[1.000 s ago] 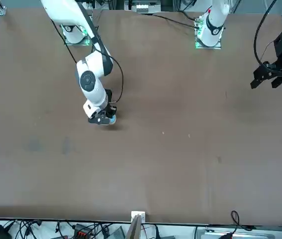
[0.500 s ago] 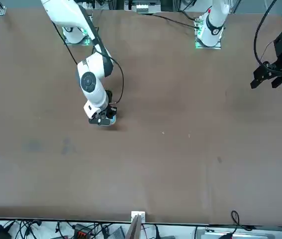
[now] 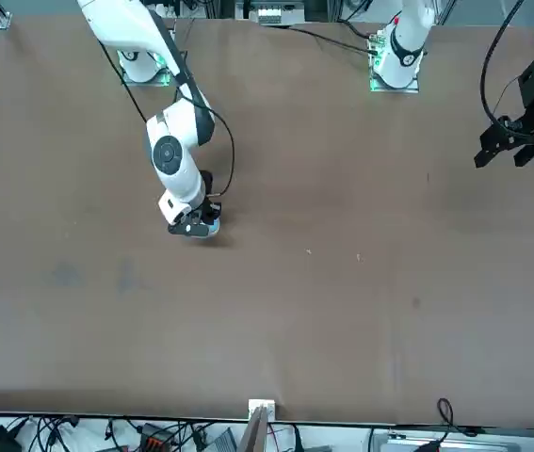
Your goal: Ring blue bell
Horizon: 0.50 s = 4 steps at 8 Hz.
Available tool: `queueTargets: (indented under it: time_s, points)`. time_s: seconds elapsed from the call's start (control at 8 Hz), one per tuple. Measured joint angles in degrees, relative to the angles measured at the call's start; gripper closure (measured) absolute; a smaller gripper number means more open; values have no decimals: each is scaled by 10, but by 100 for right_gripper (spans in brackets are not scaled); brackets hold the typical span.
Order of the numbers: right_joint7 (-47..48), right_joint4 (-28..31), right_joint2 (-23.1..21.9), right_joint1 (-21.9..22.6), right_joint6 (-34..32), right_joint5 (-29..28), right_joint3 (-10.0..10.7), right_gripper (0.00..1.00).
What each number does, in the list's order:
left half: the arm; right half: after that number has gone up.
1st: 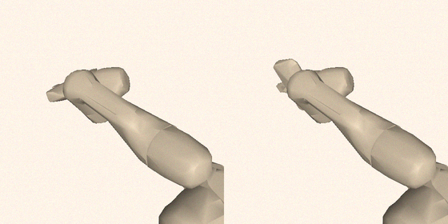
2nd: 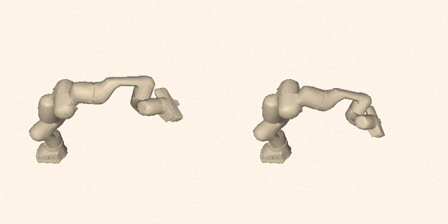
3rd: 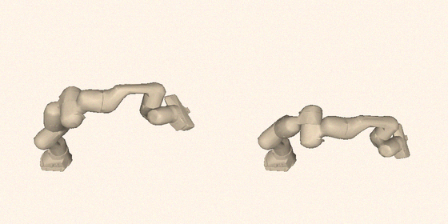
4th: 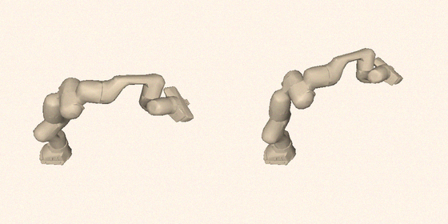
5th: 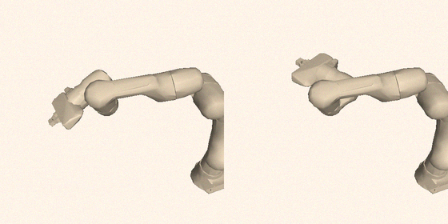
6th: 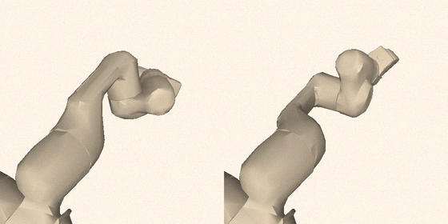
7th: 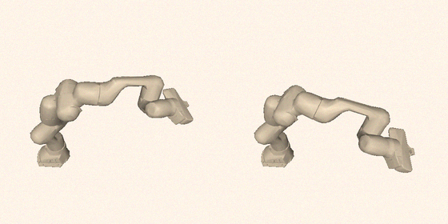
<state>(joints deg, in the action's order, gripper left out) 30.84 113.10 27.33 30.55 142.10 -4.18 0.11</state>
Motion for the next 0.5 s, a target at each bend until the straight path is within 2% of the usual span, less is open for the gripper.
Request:
queueTargets:
  time_s: [0.5]
  points:
    - [9, -2, -1, 0, 9, 0, 1, 99]
